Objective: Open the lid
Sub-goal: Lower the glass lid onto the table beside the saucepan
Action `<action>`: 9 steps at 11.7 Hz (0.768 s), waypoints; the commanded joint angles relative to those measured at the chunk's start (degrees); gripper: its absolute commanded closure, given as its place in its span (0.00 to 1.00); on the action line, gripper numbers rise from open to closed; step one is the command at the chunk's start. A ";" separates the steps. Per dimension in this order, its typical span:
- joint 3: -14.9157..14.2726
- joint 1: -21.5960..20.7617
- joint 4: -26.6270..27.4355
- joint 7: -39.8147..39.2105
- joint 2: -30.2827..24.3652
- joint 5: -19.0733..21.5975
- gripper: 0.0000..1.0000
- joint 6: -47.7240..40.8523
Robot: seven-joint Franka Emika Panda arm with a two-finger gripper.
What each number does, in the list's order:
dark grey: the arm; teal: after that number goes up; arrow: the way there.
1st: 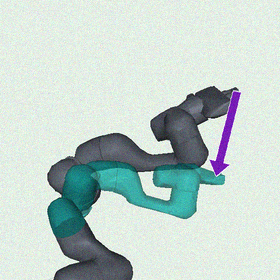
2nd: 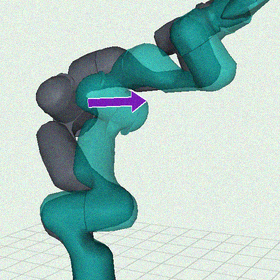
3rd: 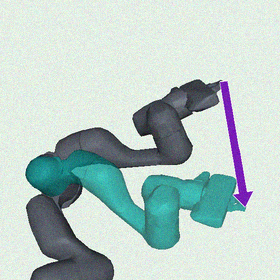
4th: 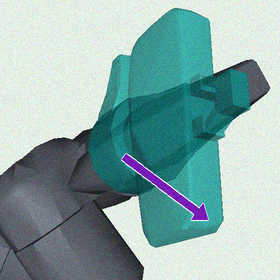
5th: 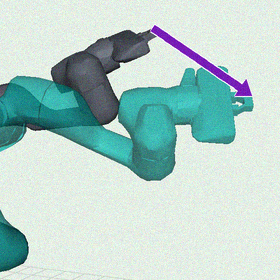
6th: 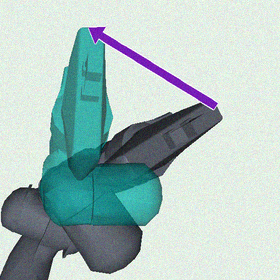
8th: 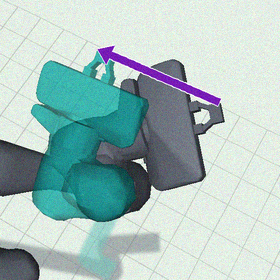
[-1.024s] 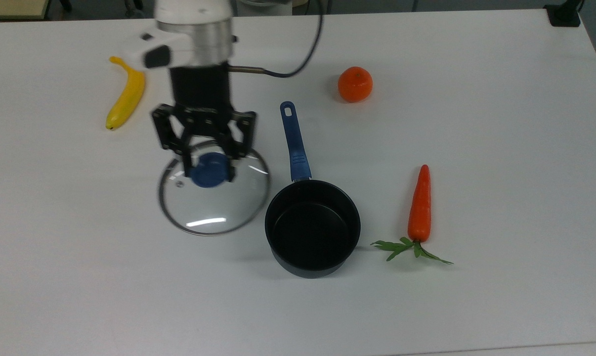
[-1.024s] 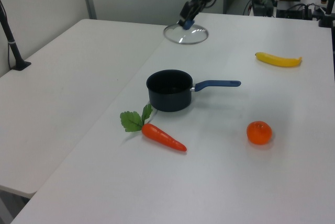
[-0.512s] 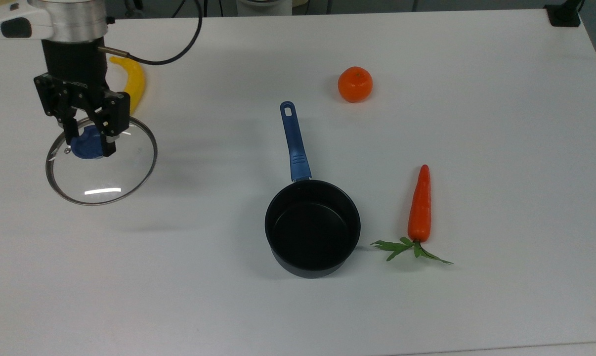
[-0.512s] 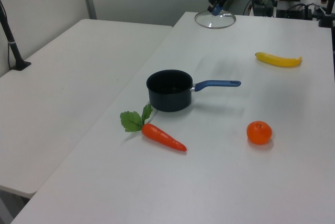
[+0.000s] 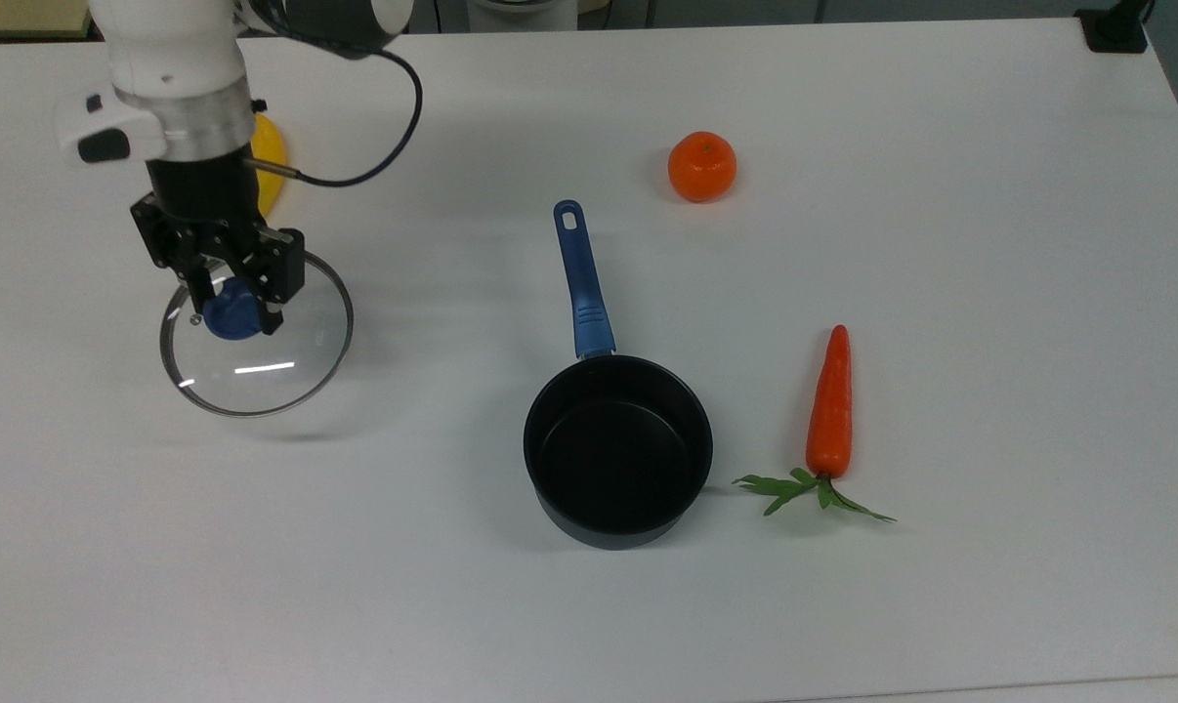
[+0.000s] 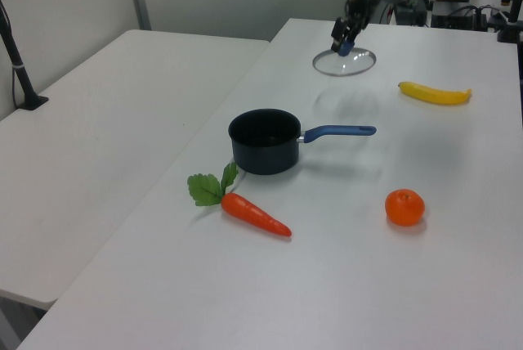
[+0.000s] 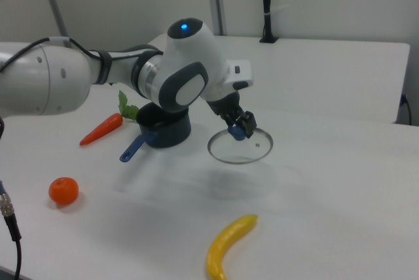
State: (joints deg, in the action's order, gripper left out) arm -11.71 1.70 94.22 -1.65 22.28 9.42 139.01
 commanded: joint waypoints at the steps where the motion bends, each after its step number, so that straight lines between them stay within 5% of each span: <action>1: 0.11 -0.82 0.88 -0.98 2.49 0.86 0.61 1.35; 4: 0.11 -2.75 8.51 -0.80 2.77 1.83 0.61 15.48; 9: 0.20 -2.75 9.23 -0.63 3.47 1.83 0.61 15.51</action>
State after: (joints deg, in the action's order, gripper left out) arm -11.30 -0.56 101.25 -1.66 27.13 10.04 153.18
